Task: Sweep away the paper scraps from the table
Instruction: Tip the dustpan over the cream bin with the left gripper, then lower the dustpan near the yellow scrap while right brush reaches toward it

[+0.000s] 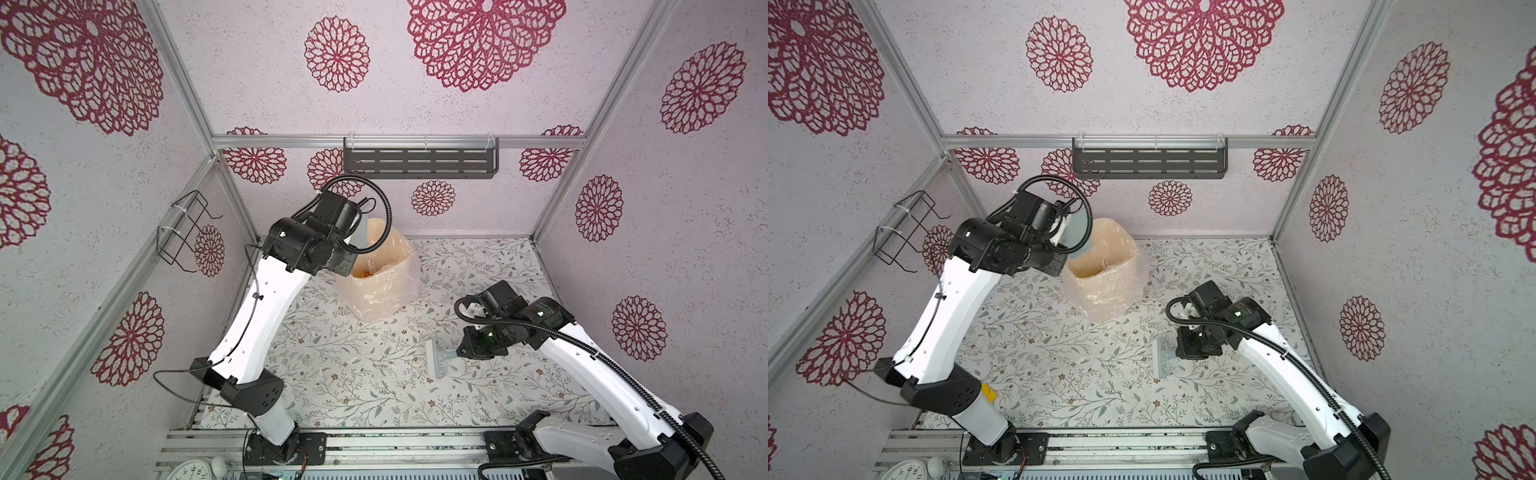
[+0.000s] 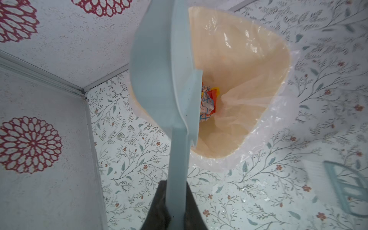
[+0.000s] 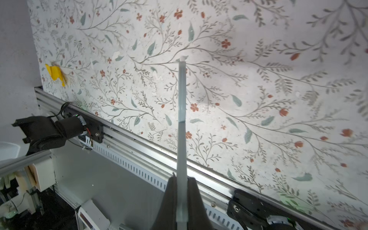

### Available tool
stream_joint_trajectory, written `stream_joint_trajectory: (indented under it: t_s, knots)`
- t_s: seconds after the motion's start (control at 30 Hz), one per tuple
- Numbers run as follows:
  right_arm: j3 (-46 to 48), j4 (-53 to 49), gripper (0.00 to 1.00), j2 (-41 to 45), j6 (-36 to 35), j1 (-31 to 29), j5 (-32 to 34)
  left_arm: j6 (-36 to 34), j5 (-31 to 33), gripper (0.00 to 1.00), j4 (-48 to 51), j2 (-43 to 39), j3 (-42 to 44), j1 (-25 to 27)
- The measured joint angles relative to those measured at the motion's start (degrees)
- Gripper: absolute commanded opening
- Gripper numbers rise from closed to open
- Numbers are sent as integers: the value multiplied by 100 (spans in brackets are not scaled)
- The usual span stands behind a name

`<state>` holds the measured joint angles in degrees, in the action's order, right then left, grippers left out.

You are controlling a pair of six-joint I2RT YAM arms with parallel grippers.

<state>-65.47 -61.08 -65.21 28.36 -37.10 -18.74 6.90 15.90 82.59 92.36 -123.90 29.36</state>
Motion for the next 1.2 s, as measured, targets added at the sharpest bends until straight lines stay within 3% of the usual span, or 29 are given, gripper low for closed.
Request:
stream_joint_trajectory:
  t_s: [0.3,0.47,0.77,1.2]
  knots:
    - [817,2605,0,9,1451,-1502,-118,1008,-1399,0,-1161,-2542,2883,-1167]
    - [929,4253,0,-518,1985,-2070,-122,1331,-2015,0,-1392,-3152,3722,-1637]
    - [748,6712,0,-2251,2433,-2684,-258,1438,-2693,0,-1504,-3475,4186,-2133]
    - [-1082,8037,0,-4614,2844,-3300,-688,1453,-3051,0,-1495,-3825,4382,-2334]
